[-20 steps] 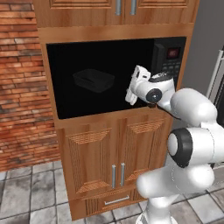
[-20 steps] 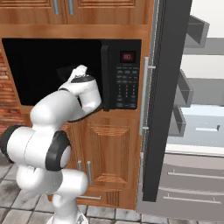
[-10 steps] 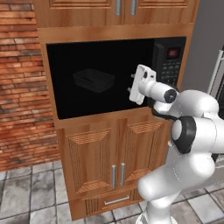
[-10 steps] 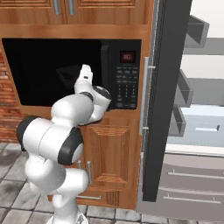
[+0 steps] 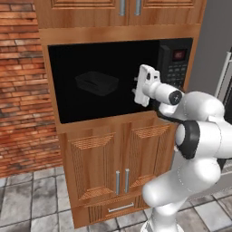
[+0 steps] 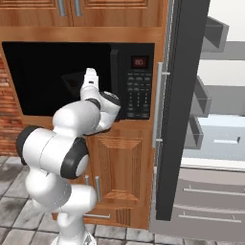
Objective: Place the tupperware containing the shrimp and carrot meal in the microwave. Close the microwave door and press the start button to reheat the meal.
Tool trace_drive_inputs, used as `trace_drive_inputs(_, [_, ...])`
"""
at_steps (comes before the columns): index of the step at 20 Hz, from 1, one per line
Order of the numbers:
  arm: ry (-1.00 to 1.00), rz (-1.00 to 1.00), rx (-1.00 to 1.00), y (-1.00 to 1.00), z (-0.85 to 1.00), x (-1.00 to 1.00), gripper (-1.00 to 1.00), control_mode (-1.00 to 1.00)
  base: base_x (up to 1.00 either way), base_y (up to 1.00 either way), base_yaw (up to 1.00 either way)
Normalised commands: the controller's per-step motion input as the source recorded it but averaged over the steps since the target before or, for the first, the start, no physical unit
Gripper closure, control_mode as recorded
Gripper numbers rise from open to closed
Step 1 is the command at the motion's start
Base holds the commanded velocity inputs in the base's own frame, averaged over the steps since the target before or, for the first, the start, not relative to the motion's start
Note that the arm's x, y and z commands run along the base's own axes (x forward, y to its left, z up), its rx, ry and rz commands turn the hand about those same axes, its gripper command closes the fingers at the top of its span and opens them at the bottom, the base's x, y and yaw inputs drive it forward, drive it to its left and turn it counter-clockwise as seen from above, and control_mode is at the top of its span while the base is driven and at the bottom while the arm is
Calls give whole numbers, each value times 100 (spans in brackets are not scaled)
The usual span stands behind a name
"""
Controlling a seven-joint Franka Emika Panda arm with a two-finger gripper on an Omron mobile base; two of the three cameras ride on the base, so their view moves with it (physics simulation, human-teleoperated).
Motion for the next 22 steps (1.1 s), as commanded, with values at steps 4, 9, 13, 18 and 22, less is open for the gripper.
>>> trace_drive_inputs(4, [15,0,-26,37,61,-20,-100,-100,0,0,0])
trace_drive_inputs(9, [10,0,-18,14,48,-84,-100,-100,0,0,0])
trace_drive_inputs(13, [9,-1,-10,-4,31,-100,-100,-100,0,0,0])
trace_drive_inputs(18, [5,-12,-1,-43,19,-93,-100,-100,0,0,0])
trace_drive_inputs(22, [8,-20,0,-73,0,-90,-100,-100,0,0,0])
